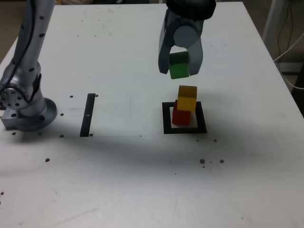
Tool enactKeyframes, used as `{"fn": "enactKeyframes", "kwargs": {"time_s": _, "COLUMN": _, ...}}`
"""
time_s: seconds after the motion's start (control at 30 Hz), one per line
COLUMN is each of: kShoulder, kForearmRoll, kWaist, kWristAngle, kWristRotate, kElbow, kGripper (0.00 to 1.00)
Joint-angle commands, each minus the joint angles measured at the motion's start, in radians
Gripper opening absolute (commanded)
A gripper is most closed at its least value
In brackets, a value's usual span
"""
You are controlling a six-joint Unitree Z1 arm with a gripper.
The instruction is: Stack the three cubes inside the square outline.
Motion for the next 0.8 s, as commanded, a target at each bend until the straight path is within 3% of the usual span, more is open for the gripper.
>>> {"fn": "enactKeyframes", "kwargs": {"time_s": 0.0, "kShoulder": -0.009, "kForearmRoll": 0.015, "kWaist": -0.027, "kWristAngle": -0.003, "kWristRotate": -0.005, "kElbow": -0.013, "kGripper": 0.28}}
{"fn": "enactKeyframes", "kwargs": {"time_s": 0.77, "kShoulder": 0.035, "kForearmRoll": 0.019, "kWaist": -0.106, "kWristAngle": 0.021, "kWristRotate": 0.058, "kElbow": -0.059, "kGripper": 0.27}}
